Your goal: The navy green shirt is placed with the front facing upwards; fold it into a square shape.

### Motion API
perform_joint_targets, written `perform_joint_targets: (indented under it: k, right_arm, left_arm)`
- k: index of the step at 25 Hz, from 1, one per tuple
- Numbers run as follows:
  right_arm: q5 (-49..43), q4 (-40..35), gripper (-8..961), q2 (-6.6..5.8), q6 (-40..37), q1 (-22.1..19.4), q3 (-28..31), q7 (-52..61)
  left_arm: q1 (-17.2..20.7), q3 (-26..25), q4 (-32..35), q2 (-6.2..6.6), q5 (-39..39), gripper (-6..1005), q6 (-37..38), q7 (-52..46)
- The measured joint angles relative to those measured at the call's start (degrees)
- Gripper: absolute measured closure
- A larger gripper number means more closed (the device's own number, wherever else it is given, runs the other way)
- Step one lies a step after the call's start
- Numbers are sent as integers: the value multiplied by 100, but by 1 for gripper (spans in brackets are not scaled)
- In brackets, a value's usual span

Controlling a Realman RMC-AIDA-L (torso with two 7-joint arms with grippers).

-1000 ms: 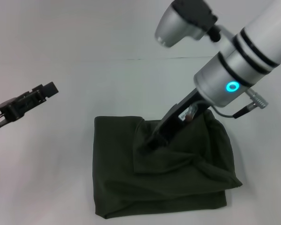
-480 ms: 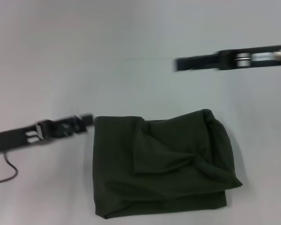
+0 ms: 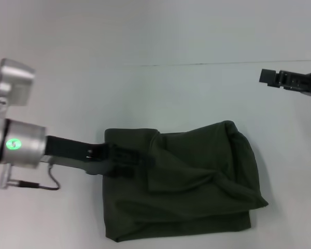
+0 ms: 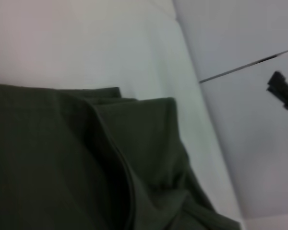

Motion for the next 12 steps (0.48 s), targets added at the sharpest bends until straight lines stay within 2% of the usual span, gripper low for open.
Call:
perform_joint_targets:
  k: [2,6,12]
  right_arm:
    - [-57,9,19,-1,59,-46,9,-92]
    - [-123,22,20,-3,213,-162,39,-215]
    - [-148,36,21,-3,291,-294,-8,-352]
  left_arm:
    - [-135,388,-39,-64,71,112,-358,-170]
    - [-239,897,-29,-111,131,112,-695,-456]
    - [-289,1029,-8,-107,223,113,-825,-673]
